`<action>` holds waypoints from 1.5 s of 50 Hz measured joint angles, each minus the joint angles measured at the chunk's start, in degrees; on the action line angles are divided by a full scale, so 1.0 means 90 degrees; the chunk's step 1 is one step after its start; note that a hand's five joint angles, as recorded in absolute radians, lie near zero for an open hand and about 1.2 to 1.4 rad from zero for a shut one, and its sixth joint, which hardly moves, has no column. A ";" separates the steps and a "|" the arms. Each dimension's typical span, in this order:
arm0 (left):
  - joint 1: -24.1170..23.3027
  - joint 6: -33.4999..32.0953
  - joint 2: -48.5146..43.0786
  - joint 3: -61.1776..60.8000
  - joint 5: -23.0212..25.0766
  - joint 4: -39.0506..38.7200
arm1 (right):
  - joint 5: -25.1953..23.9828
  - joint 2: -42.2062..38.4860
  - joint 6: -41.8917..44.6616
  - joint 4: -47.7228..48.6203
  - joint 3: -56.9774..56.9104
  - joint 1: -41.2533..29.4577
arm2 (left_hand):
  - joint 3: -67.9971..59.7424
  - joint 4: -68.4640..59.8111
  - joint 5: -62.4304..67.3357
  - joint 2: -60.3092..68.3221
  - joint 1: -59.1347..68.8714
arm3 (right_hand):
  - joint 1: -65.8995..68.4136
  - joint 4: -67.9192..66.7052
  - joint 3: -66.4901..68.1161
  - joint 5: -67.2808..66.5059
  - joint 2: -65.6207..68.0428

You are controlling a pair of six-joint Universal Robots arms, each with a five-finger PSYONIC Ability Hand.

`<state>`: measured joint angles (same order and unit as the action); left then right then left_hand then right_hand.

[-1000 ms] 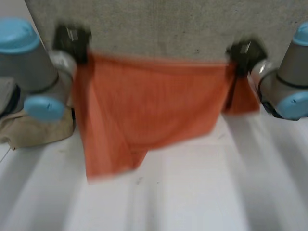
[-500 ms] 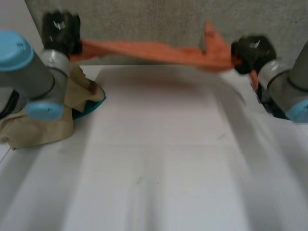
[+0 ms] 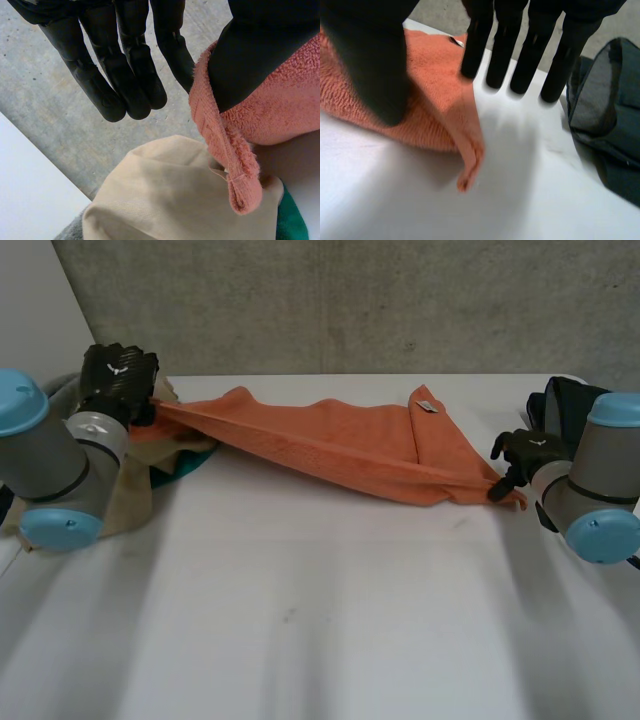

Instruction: Fold the laundry.

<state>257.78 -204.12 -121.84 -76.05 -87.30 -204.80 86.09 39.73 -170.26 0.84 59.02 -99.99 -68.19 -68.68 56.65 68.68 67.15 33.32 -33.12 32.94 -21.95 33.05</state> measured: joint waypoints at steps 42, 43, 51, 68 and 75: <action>-0.0364 -0.3141 0.1028 -0.0472 0.0116 0.4191 | -0.0840 0.2156 0.6172 -0.4459 0.1123 0.1282 | 0.0000 0.0000 0.0000 0.0000 0.0000 | 0.3619 -0.3935 0.3895 -0.4093 0.3834; -0.0453 -0.3032 0.0833 -0.0100 0.0027 0.4051 | -0.0828 0.2023 0.6025 -0.4282 0.0874 0.1187 | -0.0001 0.0000 0.0000 0.0000 0.0000 | 0.3619 -0.3937 0.3896 -0.4092 0.3834; -0.0925 -0.1839 -0.0102 0.2978 -0.0280 0.2778 | -0.0328 0.1406 0.4387 -0.2260 -0.1741 0.0673 | -0.0008 -0.0001 -0.0007 0.0002 -0.0001 | 0.3619 -0.3938 0.3903 -0.4093 0.3834; -0.0729 0.0359 -0.0491 0.4934 -0.0862 0.0636 | -0.0251 0.2004 0.1819 0.1014 -0.2005 0.0554 | -0.0009 -0.0003 -0.0007 0.0004 0.0000 | 0.3619 -0.3942 0.3904 -0.4093 0.3834; -0.0653 0.0198 -0.0669 0.3874 -0.0641 0.0603 | -0.0676 0.1750 0.1934 0.0460 -0.1399 0.0447 | -0.0009 -0.0003 -0.0007 0.0004 0.0000 | 0.3619 -0.3942 0.3904 -0.4093 0.3834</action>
<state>251.90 -202.34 -127.86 -41.19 -93.07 -199.38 80.01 55.48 -152.86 4.98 46.43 -95.97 -68.27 -68.70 56.60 68.72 67.15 65.89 -68.61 68.07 -58.79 67.55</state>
